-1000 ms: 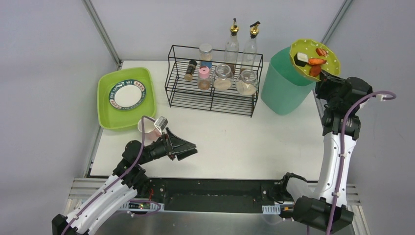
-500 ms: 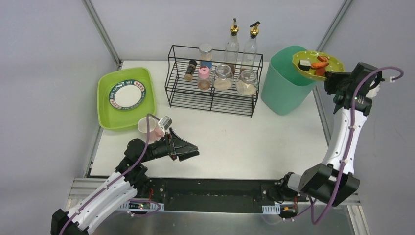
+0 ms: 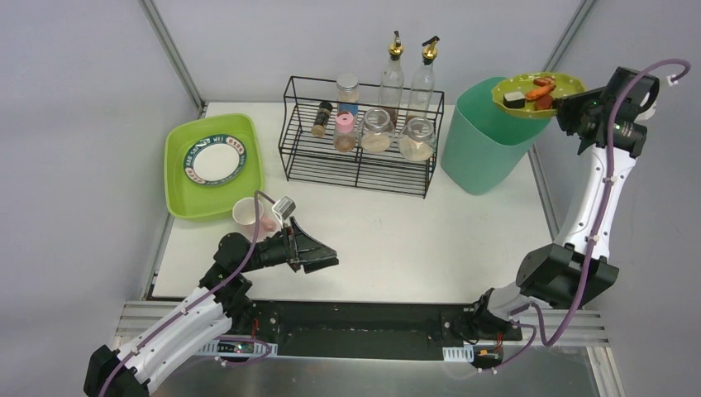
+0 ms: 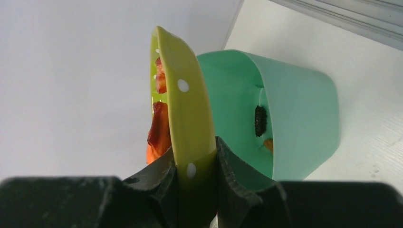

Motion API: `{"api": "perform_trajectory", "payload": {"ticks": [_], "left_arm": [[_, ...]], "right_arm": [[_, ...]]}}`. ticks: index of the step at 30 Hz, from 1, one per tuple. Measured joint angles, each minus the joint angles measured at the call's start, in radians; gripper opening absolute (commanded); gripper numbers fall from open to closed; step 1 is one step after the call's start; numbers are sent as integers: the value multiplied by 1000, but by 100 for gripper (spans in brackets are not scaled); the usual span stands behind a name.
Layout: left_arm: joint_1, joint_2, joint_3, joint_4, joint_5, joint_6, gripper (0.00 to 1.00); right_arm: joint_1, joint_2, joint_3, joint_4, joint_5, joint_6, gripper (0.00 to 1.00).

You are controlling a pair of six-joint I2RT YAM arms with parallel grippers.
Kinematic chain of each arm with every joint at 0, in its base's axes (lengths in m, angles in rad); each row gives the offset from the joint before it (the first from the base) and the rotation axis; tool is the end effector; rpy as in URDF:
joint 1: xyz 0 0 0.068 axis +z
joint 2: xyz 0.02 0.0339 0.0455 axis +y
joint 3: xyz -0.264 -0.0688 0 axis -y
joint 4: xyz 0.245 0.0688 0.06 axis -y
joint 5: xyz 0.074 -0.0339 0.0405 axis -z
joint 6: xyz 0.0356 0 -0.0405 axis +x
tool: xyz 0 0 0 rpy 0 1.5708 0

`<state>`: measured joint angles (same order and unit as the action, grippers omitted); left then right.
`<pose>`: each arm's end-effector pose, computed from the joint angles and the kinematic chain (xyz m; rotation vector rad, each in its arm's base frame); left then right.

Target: Clear the kitchen counter

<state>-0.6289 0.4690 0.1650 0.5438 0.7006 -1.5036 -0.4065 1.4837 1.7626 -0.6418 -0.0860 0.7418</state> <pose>0.0953 -0.0977 0.2408 -0.0031 1.8159 -2.1268 0.2937 -0.1231 0.4628 1.0072 1.6633 0.3062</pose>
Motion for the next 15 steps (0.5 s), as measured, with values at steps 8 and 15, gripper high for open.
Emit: {"api": "perform_trajectory", "payload": {"ticks": [8,15], "left_arm": [[0,27,0,21,28,0,68],[0,29,0,21,33,0,68]], "right_arm": [[77,124,159,-143,30,-160,0],[91,180,236,-214,93,-288,0]]}}
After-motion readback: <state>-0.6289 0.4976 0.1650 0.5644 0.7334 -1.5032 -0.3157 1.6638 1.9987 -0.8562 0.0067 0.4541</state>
